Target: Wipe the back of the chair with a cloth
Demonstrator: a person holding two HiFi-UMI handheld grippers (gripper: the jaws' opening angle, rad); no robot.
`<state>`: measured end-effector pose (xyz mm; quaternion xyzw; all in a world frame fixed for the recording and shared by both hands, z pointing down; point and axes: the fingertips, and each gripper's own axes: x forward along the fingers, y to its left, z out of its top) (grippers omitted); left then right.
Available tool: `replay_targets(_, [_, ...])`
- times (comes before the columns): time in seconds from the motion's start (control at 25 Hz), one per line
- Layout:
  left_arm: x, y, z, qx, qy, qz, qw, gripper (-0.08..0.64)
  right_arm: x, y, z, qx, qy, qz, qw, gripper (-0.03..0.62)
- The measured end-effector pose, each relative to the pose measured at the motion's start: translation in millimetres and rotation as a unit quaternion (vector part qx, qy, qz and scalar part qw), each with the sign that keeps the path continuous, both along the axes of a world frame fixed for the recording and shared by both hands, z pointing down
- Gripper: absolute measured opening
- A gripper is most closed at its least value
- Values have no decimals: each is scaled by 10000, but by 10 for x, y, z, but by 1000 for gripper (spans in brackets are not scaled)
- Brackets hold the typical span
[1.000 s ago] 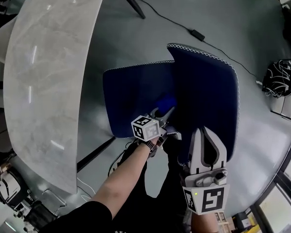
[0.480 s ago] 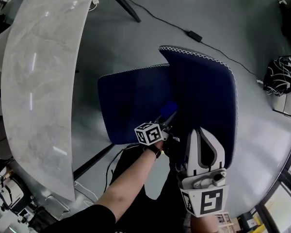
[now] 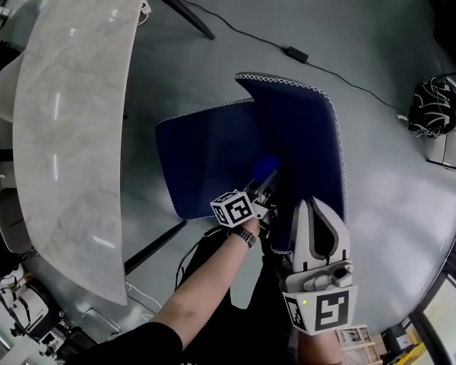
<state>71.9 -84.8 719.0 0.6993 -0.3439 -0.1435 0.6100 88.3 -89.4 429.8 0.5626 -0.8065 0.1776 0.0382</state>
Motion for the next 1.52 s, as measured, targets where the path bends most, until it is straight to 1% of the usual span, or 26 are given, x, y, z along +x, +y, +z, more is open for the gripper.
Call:
replay_targets(0.24, [140,46,-495,102,-20,76,9999,64,158,107,-307,-91,-82,103,9999,12])
replay_targets(0.56, [319,21,-1056,302,-15,213,9993,64,383,119,-693,7,-95,152,9998,12])
replay_targets(0.84, [461,86,-1624,459,97,341,9983,64,396,186,-988,50,-127,68,9999,12])
replay_targets(1.08, [525,174,-1960,592,84,519,9969,64,436,262,-1169,83,-139,58,9999,12])
replay_targets(1.32, [613,213,-2357,937,137,808,9922,64,518,304,-1374,140,-182,92,9997,12])
replay_targets(1.52, [684,200,-2766,1467,173,1175,9820,64,570,294,-1486,237,-299,136,9992,12])
